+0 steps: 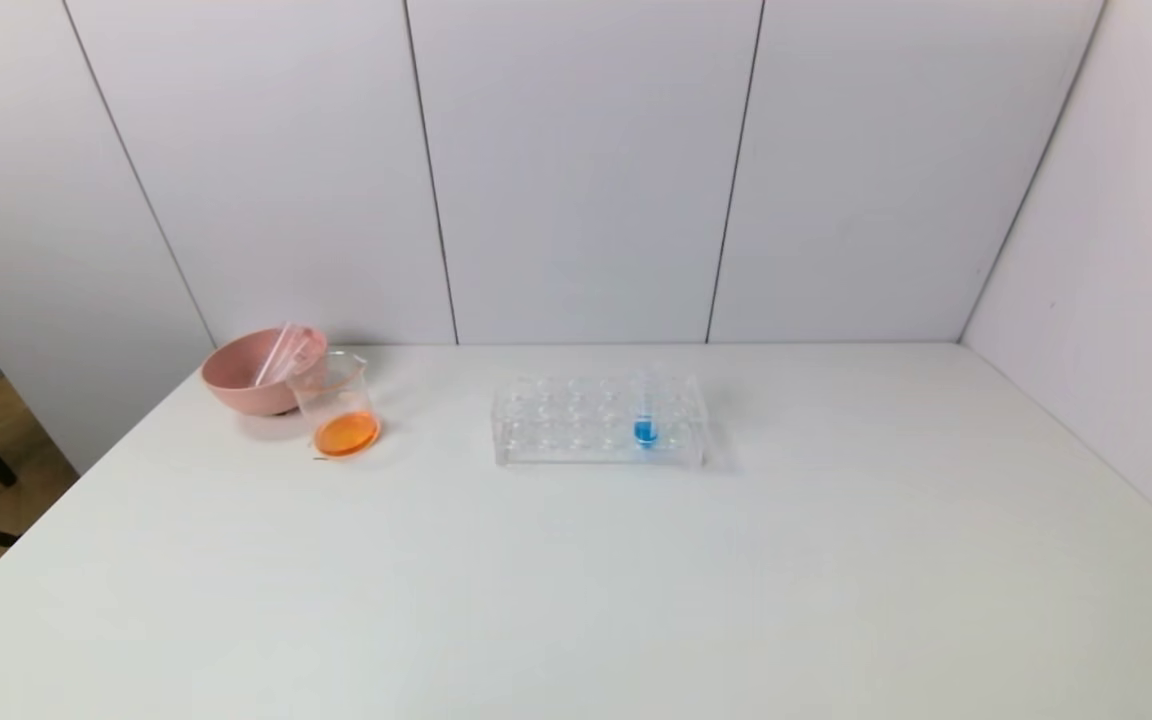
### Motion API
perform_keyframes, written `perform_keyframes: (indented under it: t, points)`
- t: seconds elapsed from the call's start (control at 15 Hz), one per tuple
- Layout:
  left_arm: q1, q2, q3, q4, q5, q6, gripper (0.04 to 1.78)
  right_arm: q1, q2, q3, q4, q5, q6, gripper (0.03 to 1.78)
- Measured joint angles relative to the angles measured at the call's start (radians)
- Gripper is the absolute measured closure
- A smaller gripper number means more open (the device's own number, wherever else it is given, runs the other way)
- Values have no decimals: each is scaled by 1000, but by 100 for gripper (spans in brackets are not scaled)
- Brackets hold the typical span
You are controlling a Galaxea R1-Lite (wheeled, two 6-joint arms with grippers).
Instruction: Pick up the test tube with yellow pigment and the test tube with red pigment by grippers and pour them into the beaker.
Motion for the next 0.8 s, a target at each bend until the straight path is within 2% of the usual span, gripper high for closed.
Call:
perform_keyframes:
  t: [0.13,0.27,0.8]
  points:
    - [0,-20,59,2,15,-39,6,0,0,0,0,0,0,170]
    - [-1,-29,84,63,11,-60,6,0,0,0,0,0,0,170]
    - [-1,-31,92,70,24,-148,6,0,0,0,0,0,0,170]
